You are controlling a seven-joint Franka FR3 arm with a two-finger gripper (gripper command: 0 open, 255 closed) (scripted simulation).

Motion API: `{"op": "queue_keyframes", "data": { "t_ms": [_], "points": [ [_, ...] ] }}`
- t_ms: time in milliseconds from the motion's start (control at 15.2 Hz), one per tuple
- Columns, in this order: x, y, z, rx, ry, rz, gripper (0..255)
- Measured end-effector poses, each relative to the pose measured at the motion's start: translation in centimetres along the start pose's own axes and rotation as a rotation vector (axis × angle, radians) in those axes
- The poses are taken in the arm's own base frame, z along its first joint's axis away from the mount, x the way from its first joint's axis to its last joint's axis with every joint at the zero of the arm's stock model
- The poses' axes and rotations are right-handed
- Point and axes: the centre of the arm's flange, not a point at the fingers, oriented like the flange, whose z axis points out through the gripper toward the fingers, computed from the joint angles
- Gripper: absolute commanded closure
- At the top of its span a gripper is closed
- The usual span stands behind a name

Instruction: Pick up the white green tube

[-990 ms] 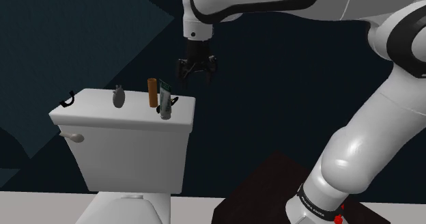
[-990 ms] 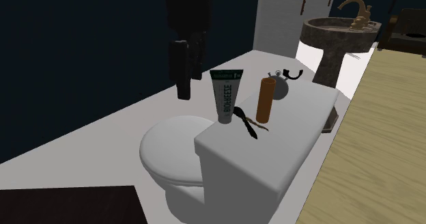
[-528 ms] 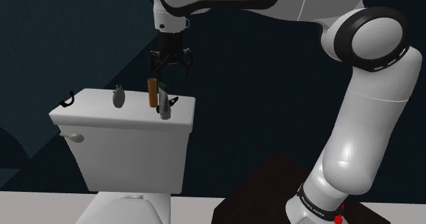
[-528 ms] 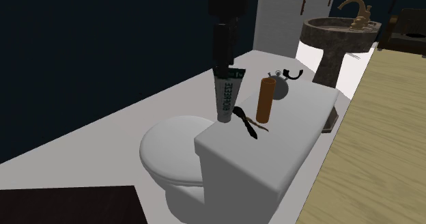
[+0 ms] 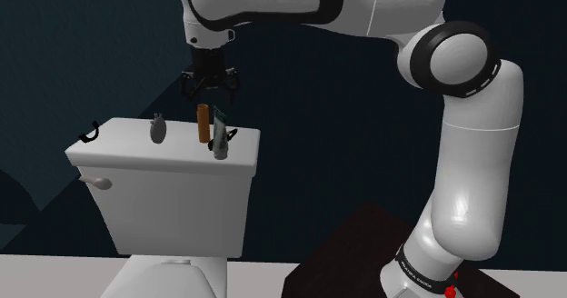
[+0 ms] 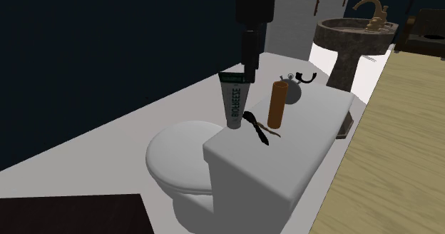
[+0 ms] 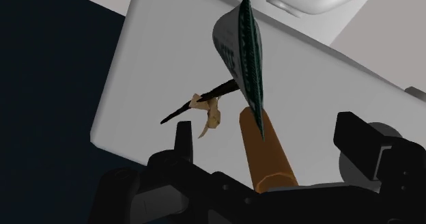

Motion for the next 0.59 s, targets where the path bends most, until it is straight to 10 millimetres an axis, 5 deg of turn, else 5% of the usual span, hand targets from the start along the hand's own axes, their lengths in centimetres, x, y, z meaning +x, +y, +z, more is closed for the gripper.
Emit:
{"op": "queue_keyframes", "data": {
  "t_ms": [198, 264, 594],
  "points": [
    [0.1, 0.0, 1.5, 0.0, 0.0, 0.0, 0],
    [0.1, -0.1, 1.7, 0.0, 0.0, 0.0, 255],
    [0.1, -0.1, 1.8, 0.001, 0.001, 0.001, 255]
  ]
}}
